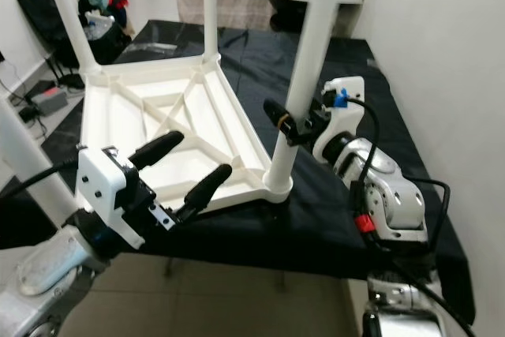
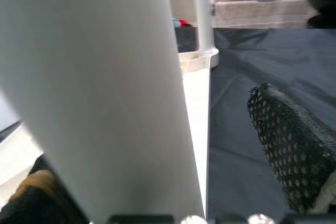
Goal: Building children table
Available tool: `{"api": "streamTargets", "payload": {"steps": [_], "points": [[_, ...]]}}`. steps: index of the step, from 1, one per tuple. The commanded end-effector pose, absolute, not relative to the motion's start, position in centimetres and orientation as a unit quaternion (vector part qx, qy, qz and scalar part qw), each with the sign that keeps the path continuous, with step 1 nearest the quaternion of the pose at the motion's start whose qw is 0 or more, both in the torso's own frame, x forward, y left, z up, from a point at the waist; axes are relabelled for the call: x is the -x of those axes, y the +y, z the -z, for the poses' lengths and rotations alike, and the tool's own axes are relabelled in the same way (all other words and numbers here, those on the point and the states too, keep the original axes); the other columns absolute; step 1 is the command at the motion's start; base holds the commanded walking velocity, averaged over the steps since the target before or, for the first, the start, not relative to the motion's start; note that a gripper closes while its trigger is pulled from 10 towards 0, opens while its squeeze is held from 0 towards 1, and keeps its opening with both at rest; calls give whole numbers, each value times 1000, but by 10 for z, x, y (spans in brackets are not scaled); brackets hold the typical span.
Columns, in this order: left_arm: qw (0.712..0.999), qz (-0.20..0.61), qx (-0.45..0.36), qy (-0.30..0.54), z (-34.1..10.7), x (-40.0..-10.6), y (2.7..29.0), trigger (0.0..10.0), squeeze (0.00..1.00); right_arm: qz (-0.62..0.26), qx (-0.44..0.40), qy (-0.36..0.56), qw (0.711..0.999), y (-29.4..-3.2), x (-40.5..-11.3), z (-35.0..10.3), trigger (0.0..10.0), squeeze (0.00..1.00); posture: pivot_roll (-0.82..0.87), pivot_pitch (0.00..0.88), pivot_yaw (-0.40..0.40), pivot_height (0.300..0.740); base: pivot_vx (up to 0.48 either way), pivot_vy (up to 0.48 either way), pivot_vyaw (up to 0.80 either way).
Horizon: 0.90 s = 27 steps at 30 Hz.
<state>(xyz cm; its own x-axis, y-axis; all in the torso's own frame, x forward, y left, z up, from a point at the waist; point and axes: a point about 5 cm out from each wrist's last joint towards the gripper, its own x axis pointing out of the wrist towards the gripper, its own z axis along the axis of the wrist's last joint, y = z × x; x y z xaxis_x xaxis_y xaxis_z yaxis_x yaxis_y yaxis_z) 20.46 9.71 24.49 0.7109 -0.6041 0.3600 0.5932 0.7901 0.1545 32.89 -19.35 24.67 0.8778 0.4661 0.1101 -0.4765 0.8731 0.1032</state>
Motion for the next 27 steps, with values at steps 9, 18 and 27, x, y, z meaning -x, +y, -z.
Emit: {"api": "streamTargets", "payload": {"steps": [9,18,27], "points": [[921,337,-16,-196,-243,-208,94,10000,0,-374,-22,-79,924,-222,-285,-268,10000,0,-90,64,-74,740,0,0,0],[920,338,-19,-197,-244,-209,94,10000,0,-385,-42,-131,912,-227,-283,-298,10000,0,-83,63,-71,740,0,0,0],[918,341,-18,-203,-246,-212,92,10000,0,-304,-33,-186,934,-237,-302,-349,10000,0,-93,55,-76,740,0,0,0]]}}
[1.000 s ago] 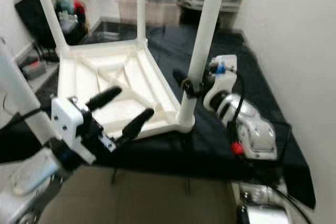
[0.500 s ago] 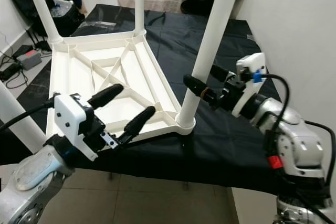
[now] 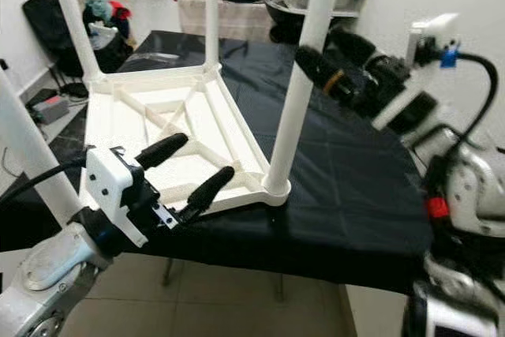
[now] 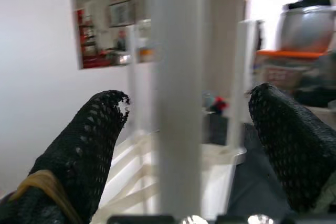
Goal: Building children table
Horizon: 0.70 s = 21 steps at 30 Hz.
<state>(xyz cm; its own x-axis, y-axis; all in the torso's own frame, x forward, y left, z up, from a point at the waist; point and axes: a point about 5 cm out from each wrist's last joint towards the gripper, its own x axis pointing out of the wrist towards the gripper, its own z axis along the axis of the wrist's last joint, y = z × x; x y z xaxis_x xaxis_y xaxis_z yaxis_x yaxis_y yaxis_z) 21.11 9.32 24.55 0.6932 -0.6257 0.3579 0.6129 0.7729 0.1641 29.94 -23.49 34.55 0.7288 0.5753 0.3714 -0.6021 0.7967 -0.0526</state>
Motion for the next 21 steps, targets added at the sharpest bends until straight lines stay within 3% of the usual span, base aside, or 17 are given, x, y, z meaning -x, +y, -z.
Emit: {"api": "streamTargets", "payload": {"steps": [1,12,13,14,15,16,21], "points": [[917,342,-18,-205,-247,-212,91,10000,0,-297,-34,-191,935,-237,-304,-355,10000,0,-93,55,-75,740,0,0,0],[917,339,-17,-207,-247,-213,92,10000,0,-299,-34,-205,931,-237,-306,-381,10000,0,-95,54,-86,740,0,0,0],[917,340,-17,-207,-247,-213,91,10000,0,-301,-36,-205,931,-233,-306,-386,9333,0,-97,54,-86,740,0,0,0],[917,340,-17,-207,-247,-213,91,10000,0,-301,-36,-205,931,-233,-306,-386,9333,0,-97,54,-86,740,0,0,0],[917,340,-17,-207,-247,-213,91,10000,0,-304,-38,-203,930,-230,-307,-388,3176,0,-97,54,-86,740,0,0,0],[917,340,-17,-209,-248,-213,91,10000,0,-310,-44,-198,929,-226,-308,-389,0,0,-97,53,-87,740,0,0,0],[916,340,-17,-214,-251,-214,91,10000,0,-321,-42,-183,928,-219,-310,-387,0,0,-96,55,-88,740,0,0,0]]}}
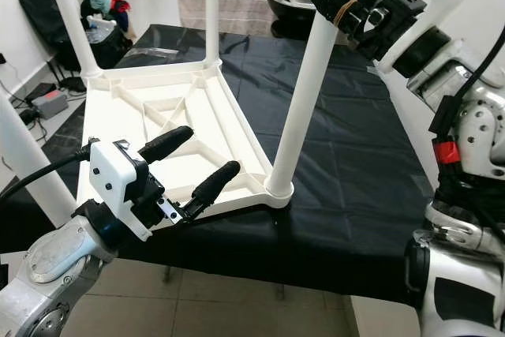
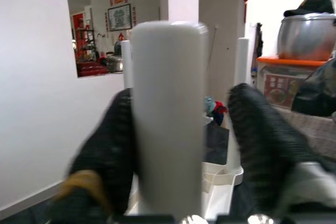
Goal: Building children table
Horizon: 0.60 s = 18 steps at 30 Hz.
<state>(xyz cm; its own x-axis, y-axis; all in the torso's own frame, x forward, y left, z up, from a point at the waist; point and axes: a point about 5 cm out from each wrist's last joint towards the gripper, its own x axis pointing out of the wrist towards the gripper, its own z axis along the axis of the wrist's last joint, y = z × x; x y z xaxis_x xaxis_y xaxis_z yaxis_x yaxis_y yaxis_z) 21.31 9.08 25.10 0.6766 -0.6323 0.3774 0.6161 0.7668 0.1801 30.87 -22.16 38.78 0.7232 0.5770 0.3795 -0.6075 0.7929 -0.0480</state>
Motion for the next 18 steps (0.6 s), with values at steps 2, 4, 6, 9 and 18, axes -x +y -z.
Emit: {"api": "streamTargets", "payload": {"steps": [2,4,6,9,18], "points": [[916,340,-17,-215,-252,-215,91,10000,0,-317,-36,-178,931,-218,-311,-386,0,0,-93,54,-90,740,0,0,0],[915,338,-17,-217,-253,-214,92,10000,0,-312,-36,-172,934,-218,-313,-385,0,0,-94,54,-89,740,0,0,0],[915,338,-16,-219,-254,-214,92,10000,0,-289,-42,-163,942,-223,-317,-383,0,0,-95,56,-89,740,0,0,0],[915,337,-16,-220,-254,-214,92,10000,0,-251,-56,-150,955,-231,-325,-379,0,0,-96,56,-90,740,0,0,0],[915,337,-15,-223,-255,-212,91,10000,0,153,-241,65,956,-329,-353,-262,0,0,-73,59,-100,740,0,0,0]]}}
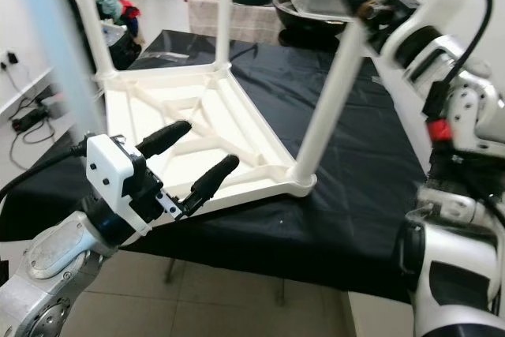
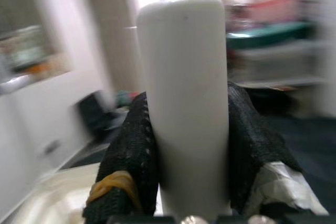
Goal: Building children table
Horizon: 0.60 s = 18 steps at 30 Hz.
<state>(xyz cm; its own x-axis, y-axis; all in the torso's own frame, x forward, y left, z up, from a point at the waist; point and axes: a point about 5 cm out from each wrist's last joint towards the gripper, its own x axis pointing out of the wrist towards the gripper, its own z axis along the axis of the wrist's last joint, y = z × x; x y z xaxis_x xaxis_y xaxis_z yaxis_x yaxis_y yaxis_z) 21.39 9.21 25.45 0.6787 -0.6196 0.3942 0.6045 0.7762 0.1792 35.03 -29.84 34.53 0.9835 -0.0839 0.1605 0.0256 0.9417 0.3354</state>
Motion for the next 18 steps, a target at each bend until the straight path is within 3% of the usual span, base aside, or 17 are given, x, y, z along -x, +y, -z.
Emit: {"api": "streamTargets", "payload": {"steps": [1,5,9,18], "points": [[915,337,-15,-223,-255,-212,91,10000,0,153,-241,65,956,-329,-353,-262,0,0,-73,59,-100,740,0,0,0],[916,336,-17,-221,-256,-210,92,10000,0,223,-262,129,930,-344,-342,-211,0,0,-66,60,-103,740,0,0,0],[916,336,-18,-221,-255,-210,92,10000,0,226,-262,150,926,-341,-341,-199,0,0,-57,62,-107,740,0,0,0],[916,337,-19,-219,-256,-208,92,10000,0,216,-248,275,903,-306,-333,-132,0,0,-49,77,-105,740,0,0,0]]}}
